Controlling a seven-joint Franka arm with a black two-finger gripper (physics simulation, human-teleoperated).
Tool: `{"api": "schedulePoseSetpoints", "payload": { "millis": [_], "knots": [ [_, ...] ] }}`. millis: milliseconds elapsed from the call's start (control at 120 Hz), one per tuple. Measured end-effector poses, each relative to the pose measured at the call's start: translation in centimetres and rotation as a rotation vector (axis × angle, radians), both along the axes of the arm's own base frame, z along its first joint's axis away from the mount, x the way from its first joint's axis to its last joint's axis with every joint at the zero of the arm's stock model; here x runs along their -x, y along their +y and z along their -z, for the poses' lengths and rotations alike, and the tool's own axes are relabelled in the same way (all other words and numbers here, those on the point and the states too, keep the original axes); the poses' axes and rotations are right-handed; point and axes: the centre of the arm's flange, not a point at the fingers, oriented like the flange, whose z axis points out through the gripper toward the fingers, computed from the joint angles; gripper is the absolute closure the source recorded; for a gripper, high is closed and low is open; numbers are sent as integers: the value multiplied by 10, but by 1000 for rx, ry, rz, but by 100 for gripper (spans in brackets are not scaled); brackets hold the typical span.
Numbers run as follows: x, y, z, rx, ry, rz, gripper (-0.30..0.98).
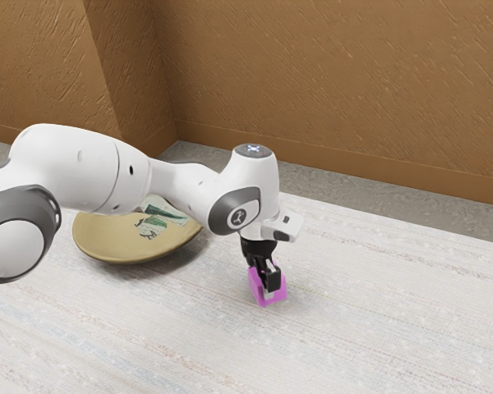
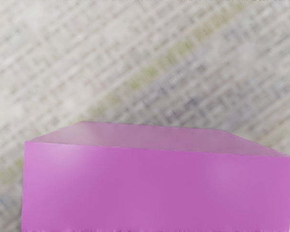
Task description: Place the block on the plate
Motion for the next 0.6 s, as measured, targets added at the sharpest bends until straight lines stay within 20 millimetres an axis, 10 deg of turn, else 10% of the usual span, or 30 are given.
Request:
{"api": "schedulePoseSetpoints", "payload": {
  "millis": [183, 333, 600],
  "knots": [
    [0, 1, -4, -8, -7, -8, 32],
    [7, 8, -44, -9, -51, -24, 33],
    [0, 140, -148, -94, -165, -213, 31]
  ]
}}
